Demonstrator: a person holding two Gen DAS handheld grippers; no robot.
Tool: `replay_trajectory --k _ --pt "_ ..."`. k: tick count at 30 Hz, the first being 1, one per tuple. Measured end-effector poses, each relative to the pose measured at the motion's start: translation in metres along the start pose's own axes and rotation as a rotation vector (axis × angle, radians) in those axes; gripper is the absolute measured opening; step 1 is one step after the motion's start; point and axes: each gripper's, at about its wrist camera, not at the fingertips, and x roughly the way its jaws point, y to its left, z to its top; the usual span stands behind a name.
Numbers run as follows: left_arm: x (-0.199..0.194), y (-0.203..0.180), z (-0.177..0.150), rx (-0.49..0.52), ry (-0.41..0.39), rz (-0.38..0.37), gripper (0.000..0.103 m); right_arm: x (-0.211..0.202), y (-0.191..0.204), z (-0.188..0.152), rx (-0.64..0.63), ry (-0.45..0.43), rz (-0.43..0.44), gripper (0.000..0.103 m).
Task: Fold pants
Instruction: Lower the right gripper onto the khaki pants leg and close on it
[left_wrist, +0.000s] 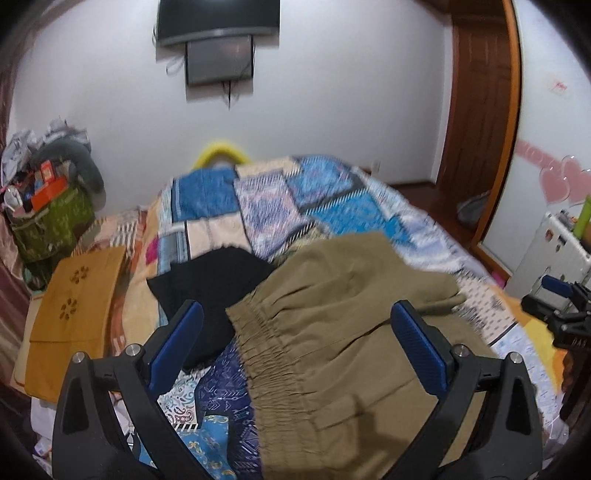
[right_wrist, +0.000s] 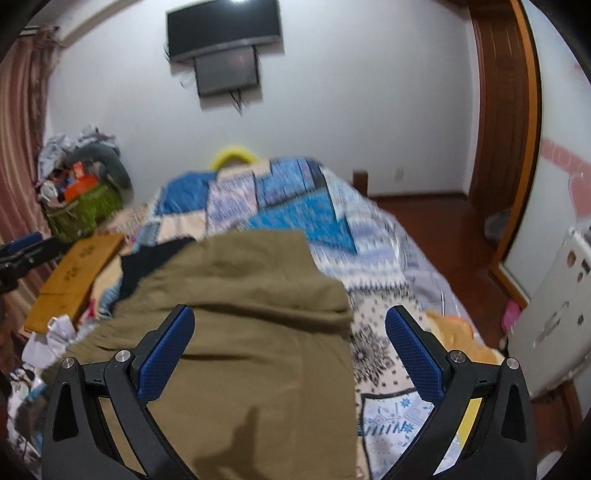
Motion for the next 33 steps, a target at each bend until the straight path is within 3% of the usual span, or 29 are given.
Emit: replay_trajectory --k 2,6,13,17,21,27,30,31,33 --pt "0.022 0.008 -0.001 0.000 0.064 0.005 0.095 0.018 -0.015 -0.001 0.023 0.052 0.011 0.102" --pt "0.056 0.019 -0.006 0.005 0.160 0.004 0.087 0.047 -0.032 -0.003 0.059 0.140 0.033 0.089" --pt "0.099 0.028 -0.024 0.034 0.314 -0.016 0.086 0.100 -0.052 -0.019 0.167 0.342 0.155 0.057" --pt "0.120 0.030 -0.038 0.036 0.395 -0.045 0.086 0.123 -0.053 -0.034 0.191 0.451 0.201 0.046" --pt "0.136 0.028 -0.054 0.030 0.465 -0.066 0.086 0.127 -0.060 -0.039 0.208 0.449 0.213 0.046" --pt "0.142 0.033 -0.058 -0.017 0.463 -0.098 0.087 0.141 -0.071 -0.040 0.263 0.468 0.228 0.044" --pt "0.142 0.035 -0.059 -0.023 0.457 -0.080 0.080 0.141 -0.067 -0.039 0.231 0.458 0.225 0.027" --pt "0.142 0.034 -0.058 -0.011 0.448 -0.060 0.075 0.140 -0.063 -0.038 0.210 0.455 0.220 0.016" --pt "0.140 0.030 -0.056 0.026 0.428 -0.028 0.066 0.140 -0.055 -0.036 0.156 0.451 0.196 0.009"
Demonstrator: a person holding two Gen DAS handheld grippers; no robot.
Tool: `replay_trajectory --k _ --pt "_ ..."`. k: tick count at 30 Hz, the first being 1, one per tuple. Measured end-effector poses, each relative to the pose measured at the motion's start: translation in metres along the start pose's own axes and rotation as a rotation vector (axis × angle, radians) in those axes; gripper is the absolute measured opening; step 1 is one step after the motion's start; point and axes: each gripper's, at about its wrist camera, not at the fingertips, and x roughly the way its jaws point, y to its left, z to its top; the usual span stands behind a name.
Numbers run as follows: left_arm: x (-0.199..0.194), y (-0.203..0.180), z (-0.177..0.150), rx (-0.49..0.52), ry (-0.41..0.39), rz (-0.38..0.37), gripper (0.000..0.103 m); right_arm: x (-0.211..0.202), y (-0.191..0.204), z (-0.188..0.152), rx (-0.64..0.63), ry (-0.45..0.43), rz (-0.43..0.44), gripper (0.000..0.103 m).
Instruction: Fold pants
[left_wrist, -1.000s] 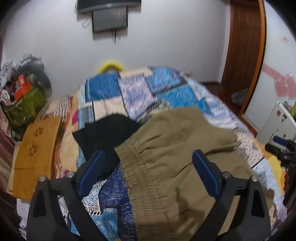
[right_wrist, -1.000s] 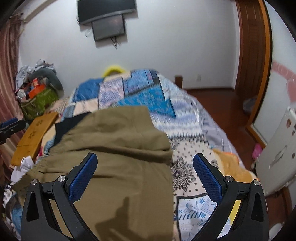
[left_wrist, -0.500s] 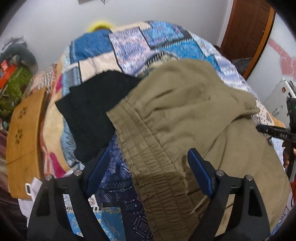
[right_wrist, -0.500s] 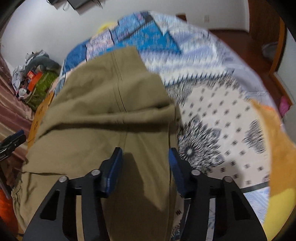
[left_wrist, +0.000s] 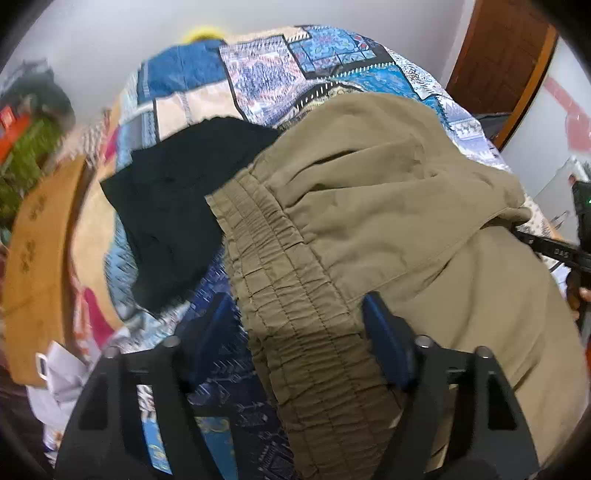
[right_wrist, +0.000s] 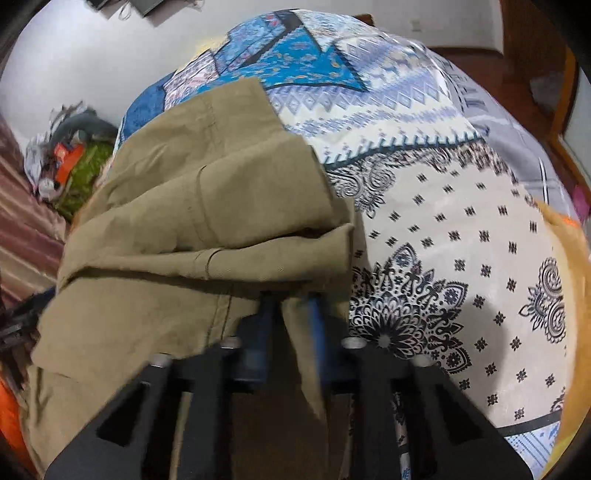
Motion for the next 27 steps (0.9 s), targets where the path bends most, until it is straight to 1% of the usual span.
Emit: replay_trajectory --k 2,4,8,11,12,13,15,18,21,23,25,27 --pt "0.000 -0.003 0.000 0.015 -0.005 0.020 0.064 0.000 0.003 -0.002 -0.029 -0.001 -0.021 0.008" --pt "-0.002 -0.003 0.000 0.031 -0.012 0.037 0.062 -0.002 0.003 -0.002 -0.042 0.006 -0.024 0.007" --pt "-0.001 0.002 -0.001 0.035 -0.013 0.042 0.062 -0.008 0.011 -0.006 -0.115 0.031 -0.056 0.005" --pt "0.009 0.002 0.000 0.047 -0.001 0.051 0.065 -0.013 0.013 -0.011 -0.144 0.043 -0.078 0.004" --pt "0.011 0.002 0.002 0.052 -0.005 0.069 0.069 -0.014 0.010 -0.013 -0.129 0.048 -0.074 0.004" --pt "0.012 0.003 0.003 0.050 -0.006 0.075 0.072 -0.013 0.008 -0.014 -0.112 0.051 -0.068 0.004" --pt "0.013 0.007 0.003 0.035 -0.003 0.057 0.072 -0.016 0.002 -0.018 -0.074 0.044 -0.053 0.004" --pt "0.009 0.010 0.000 0.024 -0.010 0.022 0.072 -0.020 0.003 -0.024 -0.074 0.028 -0.052 0.005" --pt "-0.001 0.012 0.002 0.016 0.000 0.017 0.073 -0.024 0.001 -0.022 -0.048 0.039 -0.016 0.009" --pt "-0.010 0.014 0.005 0.013 0.002 0.024 0.074 -0.028 -0.003 -0.017 -0.013 0.046 0.018 0.009" --pt "-0.018 0.018 0.009 0.013 0.003 0.004 0.079 -0.034 -0.004 -0.012 -0.007 0.046 0.030 0.009" --pt "-0.023 0.023 0.014 0.002 -0.002 -0.012 0.083 -0.042 0.000 -0.010 -0.027 0.027 0.030 0.009"
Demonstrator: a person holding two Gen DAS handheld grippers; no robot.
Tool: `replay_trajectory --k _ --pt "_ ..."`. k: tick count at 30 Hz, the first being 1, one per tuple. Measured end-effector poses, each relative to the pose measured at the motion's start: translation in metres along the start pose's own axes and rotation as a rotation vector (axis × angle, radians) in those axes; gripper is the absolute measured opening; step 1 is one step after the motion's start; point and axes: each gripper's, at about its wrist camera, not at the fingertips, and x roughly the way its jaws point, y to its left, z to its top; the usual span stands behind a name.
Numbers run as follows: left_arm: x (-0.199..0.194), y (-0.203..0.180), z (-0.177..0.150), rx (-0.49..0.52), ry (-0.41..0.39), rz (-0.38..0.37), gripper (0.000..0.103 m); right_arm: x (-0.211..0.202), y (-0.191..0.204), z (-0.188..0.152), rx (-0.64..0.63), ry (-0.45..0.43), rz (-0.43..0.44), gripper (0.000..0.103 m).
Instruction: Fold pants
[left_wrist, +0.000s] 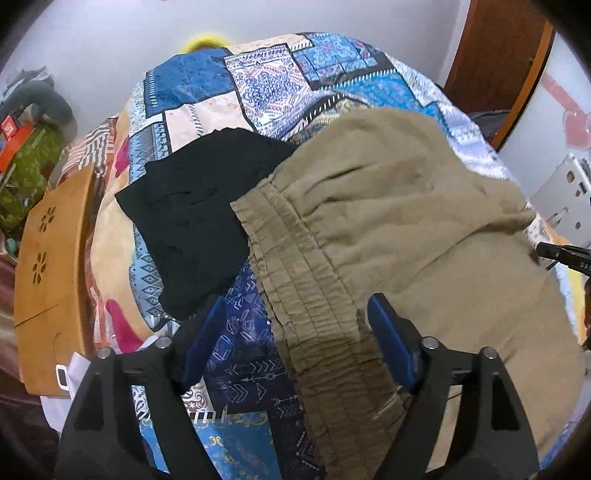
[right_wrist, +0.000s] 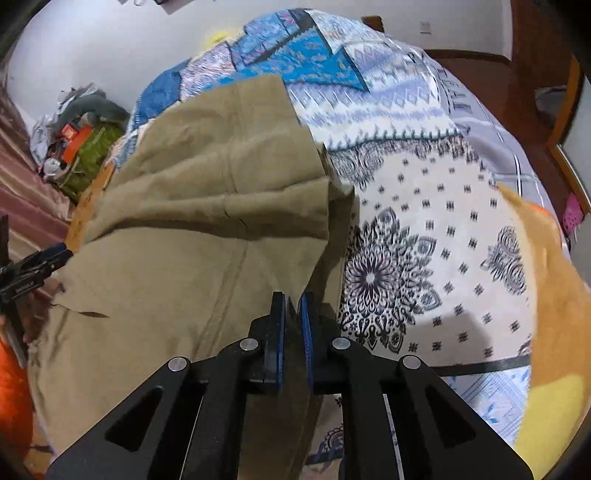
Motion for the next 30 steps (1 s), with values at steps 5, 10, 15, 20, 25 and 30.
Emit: replay_trajectory --k 5,10,15,20,25,30 --pt "-0.002 0.011 0.018 -0.028 -0.022 0.013 0.085 -0.014 -0.002 0.023 -0.007 -0.070 -0.005 0.013" --pt "0.024 0.022 0.032 -0.098 0.037 0.002 0.087 -0.017 -0.004 0.046 -0.022 -0.163 -0.045 0.054" --pt "0.053 0.013 0.031 -0.082 0.110 -0.028 0.089 0.010 -0.009 0.066 0.000 -0.135 -0.014 0.056" --pt "0.070 0.006 0.029 -0.058 0.116 -0.007 0.093 0.044 -0.007 0.069 -0.002 -0.066 0.033 0.056" --pt "0.069 0.009 0.029 -0.065 0.075 0.024 0.088 0.052 -0.001 0.067 -0.060 -0.065 -0.001 0.026" --pt "0.062 0.000 0.030 0.004 0.034 0.060 0.064 0.047 0.002 0.066 -0.139 -0.090 -0.041 0.010"
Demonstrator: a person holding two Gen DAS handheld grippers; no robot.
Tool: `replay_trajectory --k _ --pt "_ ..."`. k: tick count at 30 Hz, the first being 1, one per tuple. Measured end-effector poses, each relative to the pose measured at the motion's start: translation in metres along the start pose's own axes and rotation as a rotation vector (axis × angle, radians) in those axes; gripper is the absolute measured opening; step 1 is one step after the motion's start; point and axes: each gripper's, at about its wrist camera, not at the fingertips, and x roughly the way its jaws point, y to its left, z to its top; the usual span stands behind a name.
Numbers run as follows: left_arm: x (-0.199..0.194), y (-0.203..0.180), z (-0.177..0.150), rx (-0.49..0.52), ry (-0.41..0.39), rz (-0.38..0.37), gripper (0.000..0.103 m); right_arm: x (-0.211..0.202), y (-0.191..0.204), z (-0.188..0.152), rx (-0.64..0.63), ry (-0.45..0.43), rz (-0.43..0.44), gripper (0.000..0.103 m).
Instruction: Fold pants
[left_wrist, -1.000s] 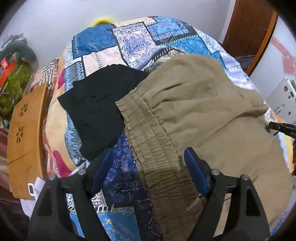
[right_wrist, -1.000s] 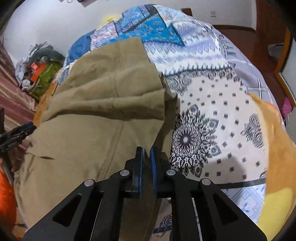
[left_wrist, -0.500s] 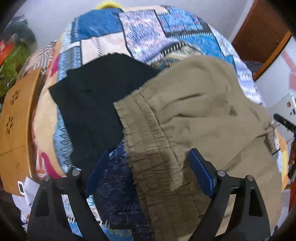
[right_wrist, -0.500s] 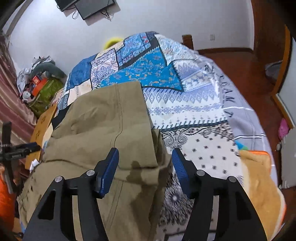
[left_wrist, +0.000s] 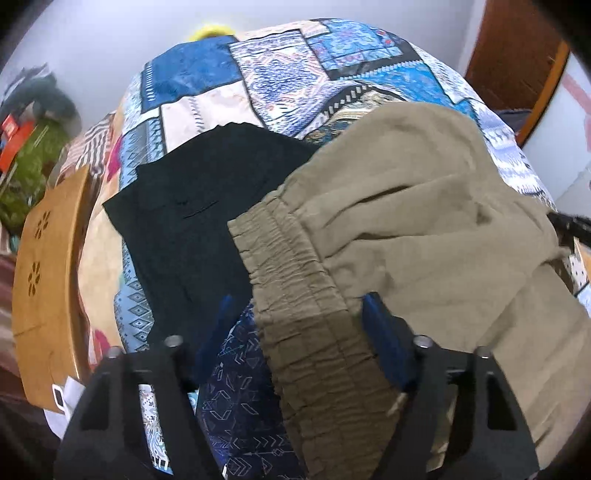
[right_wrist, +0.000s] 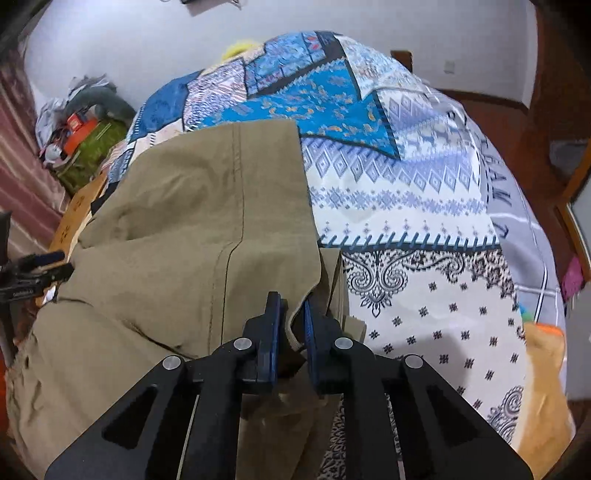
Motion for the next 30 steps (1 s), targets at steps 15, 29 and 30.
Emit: replay_trajectory --k 15,29,30 --pt "0.002 -0.006 -0.004 0.035 -0.011 0.092 0.063 0.025 0.002 0.006 -0.039 0.085 -0.130 0.005" --pt "-0.049 0.040 0.020 -0.064 -0.131 0.079 0.072 -0.047 0.031 0.028 -0.116 -0.064 -0.087 0.043" --pt "-0.049 0.042 0.022 -0.070 -0.131 0.075 0.072 -0.050 0.035 0.032 -0.130 -0.078 -0.088 0.044"
